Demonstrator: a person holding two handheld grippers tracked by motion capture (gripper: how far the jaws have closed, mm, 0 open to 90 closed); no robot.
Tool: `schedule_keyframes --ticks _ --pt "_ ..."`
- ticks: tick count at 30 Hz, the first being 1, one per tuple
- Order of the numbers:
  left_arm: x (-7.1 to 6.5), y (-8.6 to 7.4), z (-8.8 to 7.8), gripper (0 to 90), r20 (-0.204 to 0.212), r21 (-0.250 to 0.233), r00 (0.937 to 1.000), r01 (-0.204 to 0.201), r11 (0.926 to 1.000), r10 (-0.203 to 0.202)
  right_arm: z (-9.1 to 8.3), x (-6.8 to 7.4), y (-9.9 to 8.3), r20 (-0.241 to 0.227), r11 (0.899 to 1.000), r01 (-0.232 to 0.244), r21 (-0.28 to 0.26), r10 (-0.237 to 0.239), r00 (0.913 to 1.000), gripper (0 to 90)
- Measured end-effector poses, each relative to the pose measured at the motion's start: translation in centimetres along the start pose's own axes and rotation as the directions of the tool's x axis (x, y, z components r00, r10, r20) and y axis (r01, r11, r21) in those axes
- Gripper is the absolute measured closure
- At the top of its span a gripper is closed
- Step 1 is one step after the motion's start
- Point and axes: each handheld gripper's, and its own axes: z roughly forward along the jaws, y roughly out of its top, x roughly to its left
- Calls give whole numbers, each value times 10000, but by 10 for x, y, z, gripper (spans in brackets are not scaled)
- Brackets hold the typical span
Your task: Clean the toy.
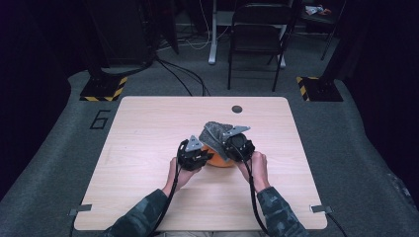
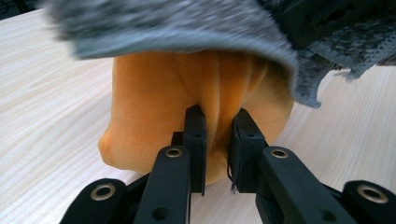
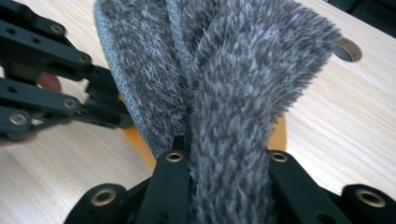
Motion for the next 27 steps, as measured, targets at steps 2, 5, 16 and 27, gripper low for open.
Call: schedule_keyframes --ticks 2,5,16,27 --pt "2 -1 1 789 3 -15 10000 5 10000 -5 1 -4 -2 -41 9999 -123 61 123 9999 792" --pt "6 -2 2 785 15 59 10000 50 10000 -50 2 -11 -7 -11 9991 -321 276 321 9995 791" --pt "15 -6 3 782 -30 90 9996 285 9996 -285 20 -41 -30 215 9823 -1425 1219 1409 9898 791" --pt "16 -7 2 778 -20 48 9995 317 9995 -317 53 -63 -60 119 9417 -2300 2454 2343 9721 789"
